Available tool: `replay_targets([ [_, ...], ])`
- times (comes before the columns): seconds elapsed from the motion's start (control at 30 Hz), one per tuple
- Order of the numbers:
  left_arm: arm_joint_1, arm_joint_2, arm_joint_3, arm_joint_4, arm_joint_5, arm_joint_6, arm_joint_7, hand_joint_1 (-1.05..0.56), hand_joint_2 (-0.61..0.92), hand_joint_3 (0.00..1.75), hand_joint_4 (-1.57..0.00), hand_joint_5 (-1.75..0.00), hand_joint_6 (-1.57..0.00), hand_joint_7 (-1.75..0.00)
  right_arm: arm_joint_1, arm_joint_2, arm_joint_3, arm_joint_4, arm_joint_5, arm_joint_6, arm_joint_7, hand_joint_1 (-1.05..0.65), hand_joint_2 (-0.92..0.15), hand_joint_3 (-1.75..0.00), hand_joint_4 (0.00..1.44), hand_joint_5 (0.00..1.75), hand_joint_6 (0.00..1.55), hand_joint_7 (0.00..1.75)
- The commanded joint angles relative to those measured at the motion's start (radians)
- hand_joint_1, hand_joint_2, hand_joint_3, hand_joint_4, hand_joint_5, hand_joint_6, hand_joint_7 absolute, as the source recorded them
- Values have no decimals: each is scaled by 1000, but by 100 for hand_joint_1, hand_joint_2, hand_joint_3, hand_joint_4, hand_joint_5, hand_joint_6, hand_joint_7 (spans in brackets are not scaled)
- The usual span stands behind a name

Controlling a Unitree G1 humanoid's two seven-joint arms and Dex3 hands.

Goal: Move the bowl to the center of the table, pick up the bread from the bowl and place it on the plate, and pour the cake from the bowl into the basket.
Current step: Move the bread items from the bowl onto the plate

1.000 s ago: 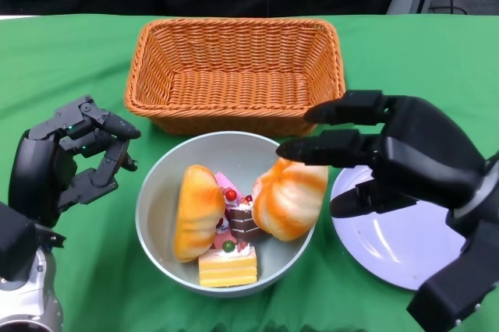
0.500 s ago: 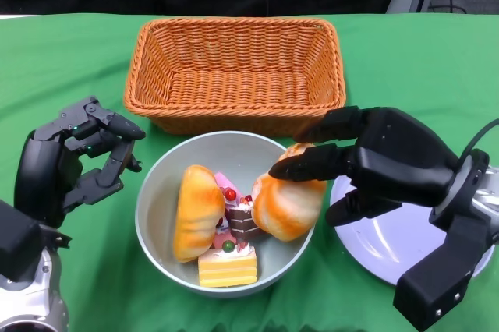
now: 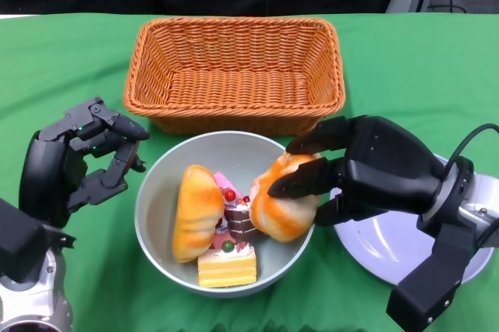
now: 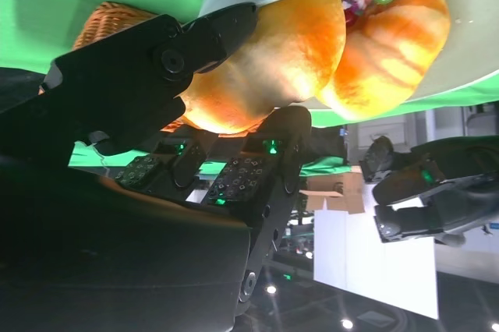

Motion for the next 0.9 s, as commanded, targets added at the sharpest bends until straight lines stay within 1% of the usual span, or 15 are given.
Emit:
replay_targets([
  [0.03,3,9,2,-9,-11,-11,-9,-15,72,79,-80,-160,-79,-128,-28,-7,24,17,-14,-11,-46,-26,-78,-1,108,13,108,5],
  [0.17,2,9,2,-4,-13,-12,-13,-15,72,80,-80,-159,-79,-128,-39,-4,48,36,-21,-6,-91,-28,-77,0,114,15,113,5],
  [0.43,10,2,0,-18,-11,6,1,-16,72,80,-80,-160,-79,-127,-52,6,83,51,-13,11,-92,-29,-77,0,122,19,117,4],
  [0.47,10,3,-1,-17,-8,5,2,-16,72,80,-80,-160,-79,-127,-52,10,89,52,-24,21,-112,-29,-77,0,123,22,119,4],
  [0.5,10,3,-2,-17,-7,3,3,-16,72,81,-80,-161,-78,-128,-54,14,96,55,-35,30,-130,-29,-76,0,120,38,122,3],
  [0.53,11,3,-3,-17,-6,2,5,-16,71,81,-80,-162,-78,-128,-55,17,102,58,-42,37,-144,-27,-76,0,111,64,126,3],
  [0.57,11,3,-3,-17,-6,1,6,-16,71,82,-80,-162,-78,-129,-57,19,107,60,-49,45,-156,-26,-76,0,106,77,127,2],
  [0.63,9,3,-3,-13,-8,-2,3,-15,71,83,-80,-162,-78,-129,-63,25,122,69,-68,62,-193,-25,-75,0,101,91,130,3],
  [0.67,8,3,-4,-12,-6,-6,3,-16,71,83,-80,-163,-78,-130,-66,28,129,75,-76,70,-211,-25,-75,0,96,103,133,3],
  [0.73,7,4,-5,-10,-5,-7,3,-16,71,83,-80,-163,-77,-130,-72,34,138,88,-82,78,-239,-25,-76,0,91,114,134,4],
  [0.83,6,4,-6,-9,-4,-7,3,-16,71,83,-79,-163,-77,-131,-83,44,147,110,-81,76,-277,-26,-77,0,89,120,135,5],
  [0.87,5,5,-7,-7,-1,-10,4,-16,71,83,-79,-162,-77,-131,-85,46,150,115,-78,74,-286,-27,-77,0,85,131,135,7],
  [0.9,5,7,-7,-5,3,-13,8,-17,71,83,-79,-162,-77,-131,-87,46,150,116,-73,71,-291,-27,-78,0,83,135,135,8],
])
